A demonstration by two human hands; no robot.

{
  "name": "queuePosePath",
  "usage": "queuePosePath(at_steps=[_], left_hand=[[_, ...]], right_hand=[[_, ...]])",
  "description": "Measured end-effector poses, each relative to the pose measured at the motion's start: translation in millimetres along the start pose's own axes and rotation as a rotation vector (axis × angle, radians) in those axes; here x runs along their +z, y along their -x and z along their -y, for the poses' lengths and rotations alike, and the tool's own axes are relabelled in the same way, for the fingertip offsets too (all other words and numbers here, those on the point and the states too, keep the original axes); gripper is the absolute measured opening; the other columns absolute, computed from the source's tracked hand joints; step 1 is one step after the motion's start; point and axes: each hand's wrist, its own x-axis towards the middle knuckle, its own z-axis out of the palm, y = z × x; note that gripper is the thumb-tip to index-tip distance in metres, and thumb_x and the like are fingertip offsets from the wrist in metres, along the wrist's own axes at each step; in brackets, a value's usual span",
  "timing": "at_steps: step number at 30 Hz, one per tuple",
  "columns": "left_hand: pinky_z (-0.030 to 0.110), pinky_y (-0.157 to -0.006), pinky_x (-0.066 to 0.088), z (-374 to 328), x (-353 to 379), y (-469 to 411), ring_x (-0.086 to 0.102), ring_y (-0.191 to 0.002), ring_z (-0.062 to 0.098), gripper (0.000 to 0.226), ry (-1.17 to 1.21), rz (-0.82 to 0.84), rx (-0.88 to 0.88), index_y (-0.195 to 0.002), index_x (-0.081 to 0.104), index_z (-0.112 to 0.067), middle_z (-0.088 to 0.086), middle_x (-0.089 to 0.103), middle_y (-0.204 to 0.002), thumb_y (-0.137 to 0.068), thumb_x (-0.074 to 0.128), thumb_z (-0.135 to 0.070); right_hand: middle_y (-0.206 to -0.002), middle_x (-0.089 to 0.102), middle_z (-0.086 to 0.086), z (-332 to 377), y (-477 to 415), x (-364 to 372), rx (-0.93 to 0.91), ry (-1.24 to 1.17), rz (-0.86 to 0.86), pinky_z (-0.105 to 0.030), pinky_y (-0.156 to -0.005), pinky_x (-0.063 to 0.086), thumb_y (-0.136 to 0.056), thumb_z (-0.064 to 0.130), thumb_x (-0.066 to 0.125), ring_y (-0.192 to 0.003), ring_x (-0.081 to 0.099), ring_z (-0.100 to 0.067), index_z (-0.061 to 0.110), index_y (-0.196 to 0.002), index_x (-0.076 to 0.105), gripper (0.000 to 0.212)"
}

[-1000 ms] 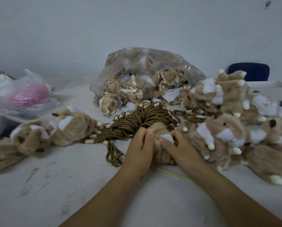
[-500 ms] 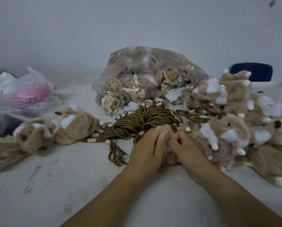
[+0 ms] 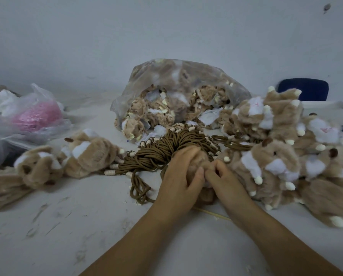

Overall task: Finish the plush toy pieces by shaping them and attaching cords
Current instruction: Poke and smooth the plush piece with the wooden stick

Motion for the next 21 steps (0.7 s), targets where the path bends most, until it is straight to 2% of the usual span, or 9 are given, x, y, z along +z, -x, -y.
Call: queuePosePath(at_steps=[2,4,6,8,11,14,16,17,21], left_hand=[[0.022,-0.108,0.038,0.2,-2.2,1.7,0.045,-0.124,-0.010,0.048,0.146,0.150,-0.133,-0.140,0.048,-0.027,-0.028,0.051,-0.129,-0.095,0.054,-0.039],[0.019,-0.099,0.045,4.7,-2.5,2.7,0.053,-0.117,-0.010,0.039,0.252,0.176,-0.194,-0.134,0.051,-0.036,-0.026,0.061,-0.122,-0.096,0.060,-0.037],[0.019,-0.094,0.047,5.7,-3.0,3.1,0.056,-0.111,-0.009,0.031,0.231,0.147,-0.247,-0.122,0.052,-0.049,-0.022,0.063,-0.119,-0.095,0.063,-0.038],[0.023,-0.089,0.048,7.2,-3.2,2.3,0.058,-0.104,-0.007,0.023,0.156,0.129,-0.295,-0.114,0.053,-0.047,-0.018,0.063,-0.114,-0.095,0.062,-0.040],[0.023,-0.075,0.047,9.4,-5.5,0.5,0.058,-0.089,-0.002,0.013,0.128,0.086,-0.336,-0.107,0.055,-0.036,-0.013,0.064,-0.099,-0.095,0.060,-0.039],[0.027,-0.066,0.045,11.4,-8.0,-0.1,0.057,-0.079,0.004,0.008,0.115,0.024,-0.386,-0.097,0.051,-0.034,-0.007,0.063,-0.088,-0.094,0.059,-0.036],[0.023,-0.060,0.042,12.9,-8.6,0.4,0.056,-0.078,0.002,0.010,0.108,-0.018,-0.404,-0.092,0.050,-0.035,-0.007,0.062,-0.084,-0.093,0.059,-0.032],[0.017,-0.057,0.040,13.0,-8.7,0.4,0.055,-0.077,0.000,0.011,0.110,-0.043,-0.406,-0.090,0.050,-0.035,-0.008,0.062,-0.082,-0.092,0.060,-0.031],[0.006,-0.055,0.039,11.7,-10.1,0.9,0.055,-0.071,-0.007,0.015,0.149,-0.084,-0.406,-0.086,0.049,-0.040,-0.013,0.061,-0.076,-0.090,0.062,-0.033]], right_hand=[[-0.064,0.055,0.004,0.6,0.3,-1.0,0.044,-0.140,0.034,-0.030,-0.063,0.042,-0.078,0.035,0.061,-0.064,0.052,-0.006,0.028,-0.066,0.051,0.017],[-0.073,0.059,-0.005,1.5,-0.8,-2.3,0.071,-0.238,0.038,-0.038,-0.072,0.042,-0.065,0.044,0.066,-0.075,0.055,-0.016,0.019,-0.075,0.057,0.028],[-0.075,0.060,-0.007,3.1,-1.2,-2.9,0.079,-0.264,0.056,-0.040,-0.075,0.042,-0.058,0.048,0.066,-0.078,0.056,-0.018,0.017,-0.075,0.059,0.036],[-0.077,0.060,-0.004,2.9,-1.3,-4.1,0.062,-0.272,0.090,-0.040,-0.078,0.042,-0.062,0.048,0.064,-0.081,0.056,-0.015,0.020,-0.073,0.059,0.030],[-0.082,0.057,-0.005,1.8,-1.6,-7.5,0.031,-0.253,0.128,-0.041,-0.082,0.040,-0.070,0.041,0.058,-0.084,0.052,-0.016,0.009,-0.082,0.056,0.034],[-0.078,0.060,0.001,1.4,0.4,-6.8,-0.003,-0.151,0.201,-0.031,-0.074,0.044,-0.070,0.043,0.063,-0.077,0.054,-0.010,0.020,-0.088,0.060,0.029],[-0.077,0.064,0.008,0.5,1.6,-4.1,-0.038,-0.094,0.227,-0.020,-0.067,0.046,-0.081,0.032,0.067,-0.074,0.056,-0.003,0.032,-0.091,0.063,0.010],[-0.079,0.065,0.008,-0.3,1.9,-3.5,-0.048,-0.082,0.228,-0.019,-0.067,0.047,-0.086,0.025,0.066,-0.074,0.057,-0.002,0.034,-0.092,0.063,0.011],[-0.085,0.066,0.002,3.0,2.7,-4.3,-0.049,-0.092,0.227,-0.018,-0.068,0.050,-0.089,0.019,0.064,-0.076,0.060,-0.004,0.024,-0.100,0.061,0.012]])
